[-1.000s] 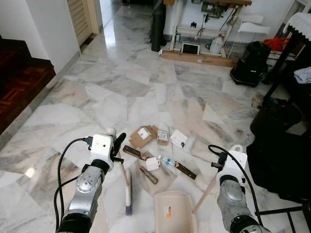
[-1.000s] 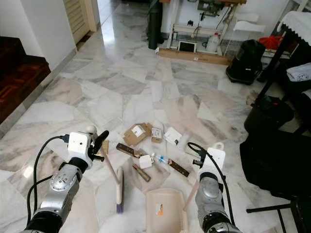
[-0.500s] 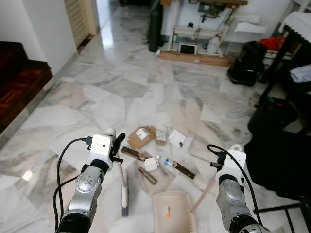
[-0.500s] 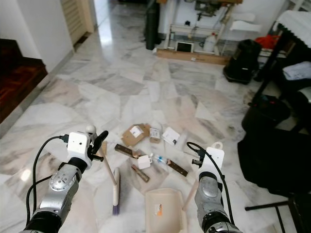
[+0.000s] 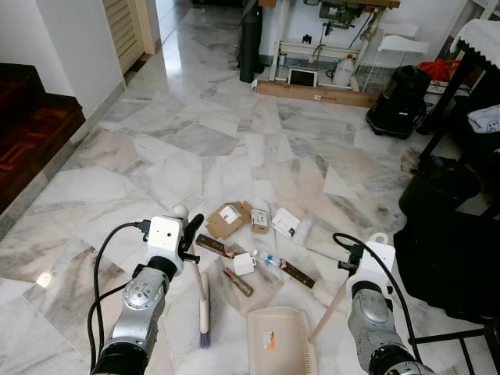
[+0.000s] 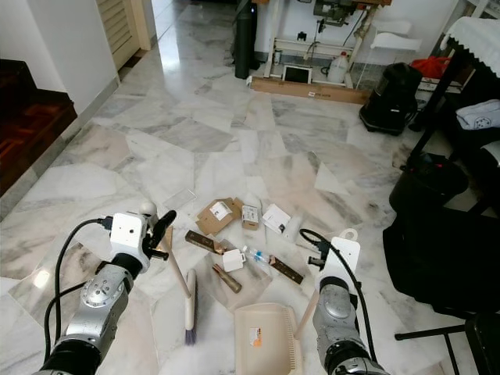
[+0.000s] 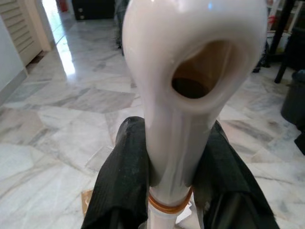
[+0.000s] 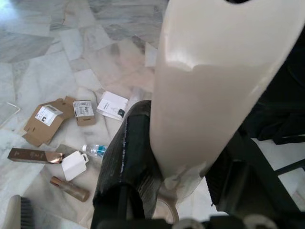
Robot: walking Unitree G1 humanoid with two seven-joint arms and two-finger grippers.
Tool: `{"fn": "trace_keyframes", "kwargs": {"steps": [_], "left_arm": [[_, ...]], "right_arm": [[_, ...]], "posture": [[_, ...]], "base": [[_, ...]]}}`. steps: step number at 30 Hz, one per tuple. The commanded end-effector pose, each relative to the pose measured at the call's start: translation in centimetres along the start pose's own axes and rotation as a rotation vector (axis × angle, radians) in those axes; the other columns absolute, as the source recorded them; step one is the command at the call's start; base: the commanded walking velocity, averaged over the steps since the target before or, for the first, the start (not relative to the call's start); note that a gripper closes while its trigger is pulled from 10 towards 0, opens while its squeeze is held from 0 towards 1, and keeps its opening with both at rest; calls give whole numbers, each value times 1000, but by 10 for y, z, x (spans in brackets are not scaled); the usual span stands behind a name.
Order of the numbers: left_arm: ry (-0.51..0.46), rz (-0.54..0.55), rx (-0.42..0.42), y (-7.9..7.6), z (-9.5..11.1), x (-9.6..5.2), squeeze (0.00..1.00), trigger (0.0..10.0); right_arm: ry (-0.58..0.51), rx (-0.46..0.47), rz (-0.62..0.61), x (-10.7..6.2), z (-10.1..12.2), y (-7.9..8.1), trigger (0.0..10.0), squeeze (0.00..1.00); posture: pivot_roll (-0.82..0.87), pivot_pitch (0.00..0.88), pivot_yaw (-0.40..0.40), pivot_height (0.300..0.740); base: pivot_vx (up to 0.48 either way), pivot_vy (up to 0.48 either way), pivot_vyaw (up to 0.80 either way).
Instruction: Sweep floor
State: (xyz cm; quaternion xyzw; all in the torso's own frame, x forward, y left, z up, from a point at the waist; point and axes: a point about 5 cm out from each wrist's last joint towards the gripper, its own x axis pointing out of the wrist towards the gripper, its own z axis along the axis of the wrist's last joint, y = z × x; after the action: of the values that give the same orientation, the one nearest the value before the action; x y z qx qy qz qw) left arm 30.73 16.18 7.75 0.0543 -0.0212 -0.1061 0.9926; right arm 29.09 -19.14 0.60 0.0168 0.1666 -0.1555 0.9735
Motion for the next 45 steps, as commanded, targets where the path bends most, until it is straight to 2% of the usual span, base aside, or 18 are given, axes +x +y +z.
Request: {"fn": "trace_keyframes", "kwargs": {"steps": [1, 45], "left_arm": [[-49, -10, 6, -1, 11, 6, 0, 10000], [-66, 13, 13, 2, 15, 7, 0, 10000]], "right_arm": [[93, -10, -9, -6, -19, -4, 10000, 0], [91, -25, -9, -6, -18, -2, 10000, 0]], "posture": [[-38, 28, -64, 740], [-35, 54, -69, 740]], "base": [[0, 0, -800], [260, 0, -45]]}}
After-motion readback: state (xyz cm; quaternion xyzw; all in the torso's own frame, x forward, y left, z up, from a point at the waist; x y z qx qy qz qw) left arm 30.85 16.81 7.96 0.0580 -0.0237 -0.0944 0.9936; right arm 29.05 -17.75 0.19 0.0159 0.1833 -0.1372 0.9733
